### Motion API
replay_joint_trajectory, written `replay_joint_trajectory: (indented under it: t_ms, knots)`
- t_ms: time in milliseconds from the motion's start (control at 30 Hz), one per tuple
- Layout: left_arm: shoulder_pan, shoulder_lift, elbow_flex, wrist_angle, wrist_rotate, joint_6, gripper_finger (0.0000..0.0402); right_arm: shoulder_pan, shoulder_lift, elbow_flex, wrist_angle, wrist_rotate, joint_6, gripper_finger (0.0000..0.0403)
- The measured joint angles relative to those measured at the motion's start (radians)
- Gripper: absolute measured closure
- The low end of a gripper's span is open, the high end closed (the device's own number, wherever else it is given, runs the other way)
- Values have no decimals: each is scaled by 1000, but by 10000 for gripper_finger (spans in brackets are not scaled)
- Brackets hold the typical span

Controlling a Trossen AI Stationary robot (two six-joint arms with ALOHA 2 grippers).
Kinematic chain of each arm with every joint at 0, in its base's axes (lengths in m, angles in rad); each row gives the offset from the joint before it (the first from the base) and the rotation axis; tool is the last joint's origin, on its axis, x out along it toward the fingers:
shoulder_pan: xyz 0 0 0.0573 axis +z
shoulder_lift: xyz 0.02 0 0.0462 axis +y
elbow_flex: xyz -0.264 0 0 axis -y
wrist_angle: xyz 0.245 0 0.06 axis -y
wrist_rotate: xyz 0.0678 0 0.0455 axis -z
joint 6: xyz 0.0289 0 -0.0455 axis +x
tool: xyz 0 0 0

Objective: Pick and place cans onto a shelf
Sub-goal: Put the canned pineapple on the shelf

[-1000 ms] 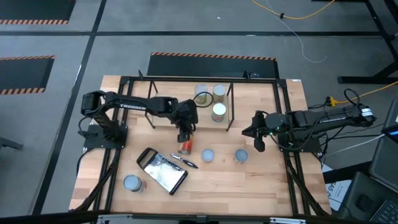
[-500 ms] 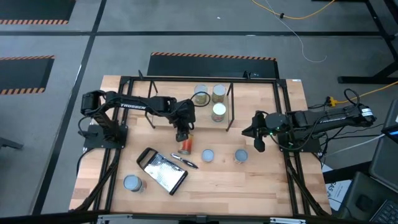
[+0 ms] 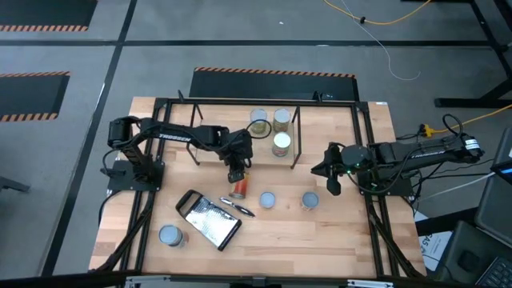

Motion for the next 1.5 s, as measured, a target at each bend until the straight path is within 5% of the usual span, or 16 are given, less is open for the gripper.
replay_joint_trajectory:
  t_ms: [400,667,1067,1500]
  knots:
    - [-5,83,1,2,101,-2,264,0,13,-1,15,0,-4,357]
    - [-3,74,23,-12,75,-52,264,0,26,-1,19,0,-4,357]
    - [-51,74,276,-537,75,-70,264,0,27,-1,18,-1,-21,357]
    - [-214,73,292,-780,23,-264,264,0,27,-1,17,-1,-82,357]
